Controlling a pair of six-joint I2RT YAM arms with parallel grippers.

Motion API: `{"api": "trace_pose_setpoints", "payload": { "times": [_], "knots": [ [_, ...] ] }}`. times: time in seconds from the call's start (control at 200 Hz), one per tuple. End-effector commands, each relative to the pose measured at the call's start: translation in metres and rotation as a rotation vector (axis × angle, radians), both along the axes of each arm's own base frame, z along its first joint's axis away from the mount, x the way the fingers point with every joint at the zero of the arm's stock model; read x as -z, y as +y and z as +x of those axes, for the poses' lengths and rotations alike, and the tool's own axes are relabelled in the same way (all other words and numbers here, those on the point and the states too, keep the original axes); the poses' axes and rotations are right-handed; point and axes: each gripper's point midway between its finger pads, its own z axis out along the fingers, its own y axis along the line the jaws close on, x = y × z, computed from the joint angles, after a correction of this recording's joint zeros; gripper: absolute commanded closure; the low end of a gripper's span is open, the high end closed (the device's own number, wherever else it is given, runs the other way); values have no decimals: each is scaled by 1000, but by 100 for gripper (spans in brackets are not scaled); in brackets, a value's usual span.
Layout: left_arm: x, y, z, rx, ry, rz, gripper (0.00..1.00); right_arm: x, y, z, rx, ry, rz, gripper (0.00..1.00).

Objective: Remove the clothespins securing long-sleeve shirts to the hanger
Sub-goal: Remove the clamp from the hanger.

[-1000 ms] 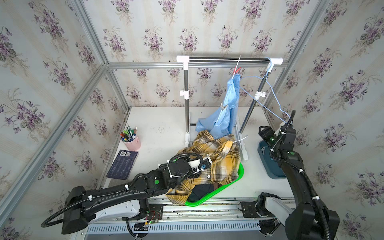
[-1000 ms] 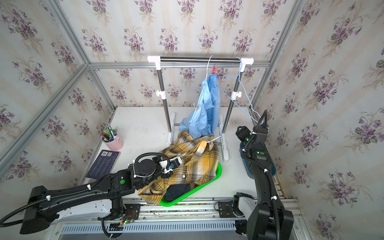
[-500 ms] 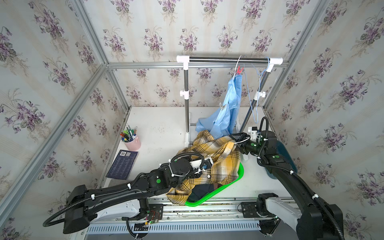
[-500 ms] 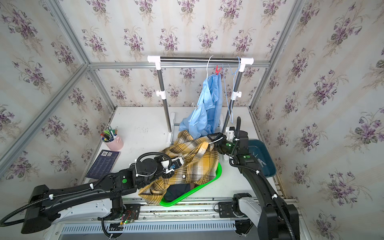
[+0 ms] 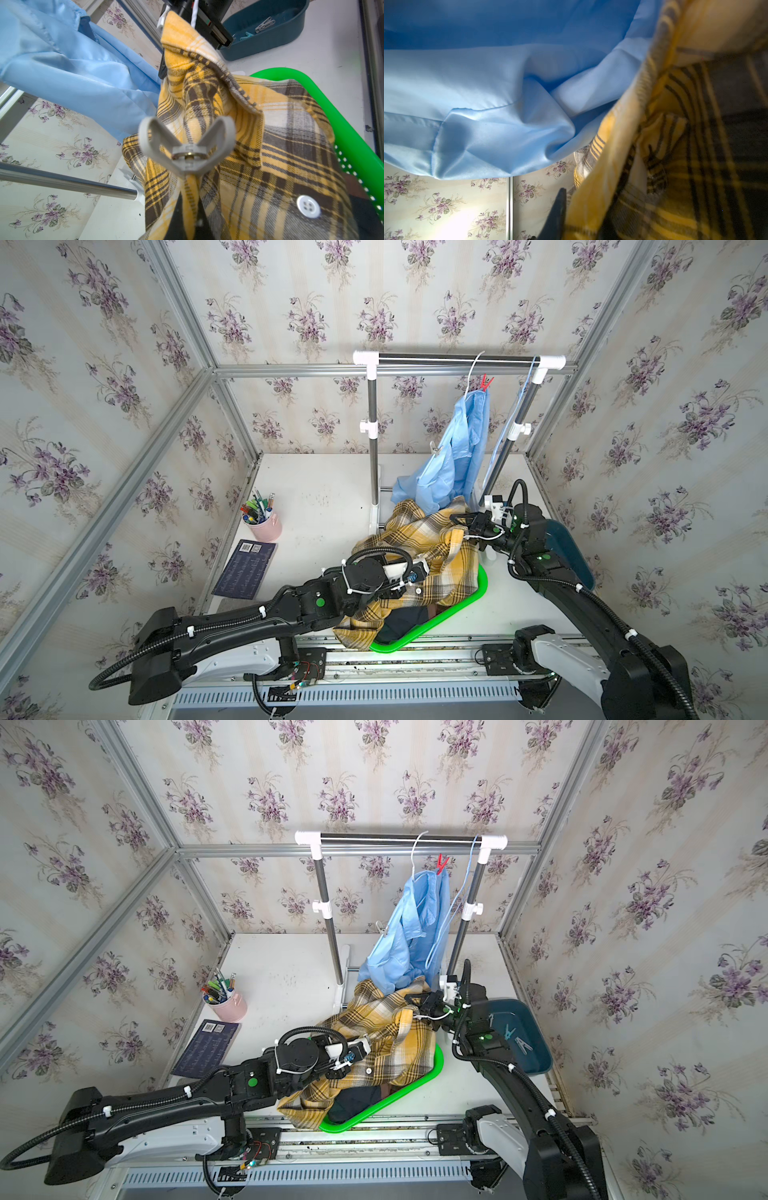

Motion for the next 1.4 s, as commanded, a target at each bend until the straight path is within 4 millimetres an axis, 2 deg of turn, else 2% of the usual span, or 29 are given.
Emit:
{"api": "trace_pose_setpoints", "payload": {
  "times": [0.0, 0.06, 0.185, 0.25, 0.32, 0.46, 0.629, 0.789, 0.899, 0.989, 1.094, 1.194, 1.394],
  "knots": [
    [-15, -3, 4, -23, -4, -76, 95, 0, 0, 3, 9, -32, -3, 100],
    [-15, -2, 3, -26, 12, -76, 82, 5, -2, 4, 27, -13, -3, 100],
    [-19, 6, 0, -34, 27, -89, 35, 12, -10, 10, 87, 33, -28, 100],
    [-26, 10, -4, -25, 30, -111, 22, 14, -13, 12, 113, 43, -40, 100],
    [-30, 14, -12, 2, 57, -118, 15, 17, -15, 14, 131, 58, -47, 100],
    [-41, 16, -25, 37, 138, -136, 10, 17, -16, 18, 142, 65, -46, 100],
    [-36, -5, -43, 131, 401, -155, 6, 8, -19, 18, 148, 22, -71, 100],
    [-41, -12, -26, 131, 662, -280, 12, 10, -18, 13, 139, 9, -63, 100],
    [-40, -10, -7, 63, 760, -320, 14, 9, -19, 11, 136, -3, -73, 100],
    [-39, -16, -9, 91, 863, -331, 14, 6, -18, 11, 131, -20, -74, 100],
    [-29, -26, -13, 103, 956, -308, 20, 7, -18, 10, 128, -22, -73, 100],
    [-14, -26, -13, 80, 994, -265, 26, 5, -18, 10, 124, -32, -71, 100],
    [6, -22, -10, 40, 995, -230, 31, 5, -17, 8, 118, -33, -69, 100]
  ]
}}
